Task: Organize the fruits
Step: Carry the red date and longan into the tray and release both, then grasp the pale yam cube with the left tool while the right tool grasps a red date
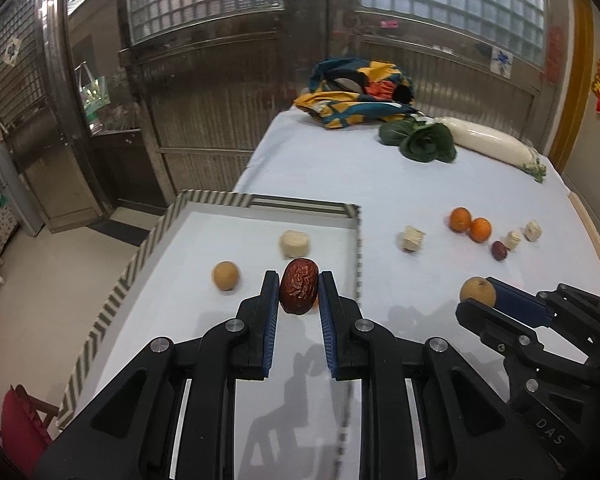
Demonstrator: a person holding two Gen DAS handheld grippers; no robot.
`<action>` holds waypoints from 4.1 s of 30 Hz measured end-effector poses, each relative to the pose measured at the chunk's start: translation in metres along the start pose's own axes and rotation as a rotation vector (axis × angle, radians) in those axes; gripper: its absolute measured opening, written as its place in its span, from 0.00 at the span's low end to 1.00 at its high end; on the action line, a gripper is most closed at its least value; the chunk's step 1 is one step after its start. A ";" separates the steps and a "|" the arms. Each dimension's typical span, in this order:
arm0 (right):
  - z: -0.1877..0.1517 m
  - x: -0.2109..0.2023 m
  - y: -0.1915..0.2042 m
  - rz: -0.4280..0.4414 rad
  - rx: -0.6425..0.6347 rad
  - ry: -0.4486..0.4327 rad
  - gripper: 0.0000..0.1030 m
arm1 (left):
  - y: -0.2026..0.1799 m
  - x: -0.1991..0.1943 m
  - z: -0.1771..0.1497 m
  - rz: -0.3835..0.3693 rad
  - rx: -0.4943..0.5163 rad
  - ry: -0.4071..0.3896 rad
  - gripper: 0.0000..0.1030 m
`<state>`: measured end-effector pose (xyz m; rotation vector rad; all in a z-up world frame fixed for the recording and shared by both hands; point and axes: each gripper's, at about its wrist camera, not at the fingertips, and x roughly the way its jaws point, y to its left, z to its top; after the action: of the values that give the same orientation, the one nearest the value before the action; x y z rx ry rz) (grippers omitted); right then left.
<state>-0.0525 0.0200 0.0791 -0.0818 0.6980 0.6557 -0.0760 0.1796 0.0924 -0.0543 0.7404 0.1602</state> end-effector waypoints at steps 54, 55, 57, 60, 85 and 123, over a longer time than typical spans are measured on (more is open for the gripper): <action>0.016 0.137 0.087 0.118 -0.214 0.243 0.25 | 0.099 0.088 -0.017 0.026 -0.138 0.294 0.23; 0.015 0.137 0.088 0.124 -0.219 0.247 0.26 | 0.098 0.089 -0.017 0.021 -0.139 0.302 0.28; 0.015 0.136 0.090 0.131 -0.218 0.247 0.28 | 0.098 0.089 -0.018 0.012 -0.141 0.310 0.43; 0.014 0.132 0.089 0.134 -0.213 0.246 0.28 | 0.099 0.085 -0.016 0.005 -0.155 0.300 0.56; 0.006 0.021 -0.024 -0.028 0.030 0.080 0.29 | -0.030 0.029 0.008 -0.135 0.015 0.140 0.56; -0.008 0.056 -0.180 -0.202 0.162 0.171 0.33 | -0.101 0.089 0.039 -0.143 0.134 0.255 0.56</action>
<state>0.0804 -0.0959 0.0125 -0.0579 0.8928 0.3993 0.0314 0.0953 0.0600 -0.0004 0.9969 -0.0345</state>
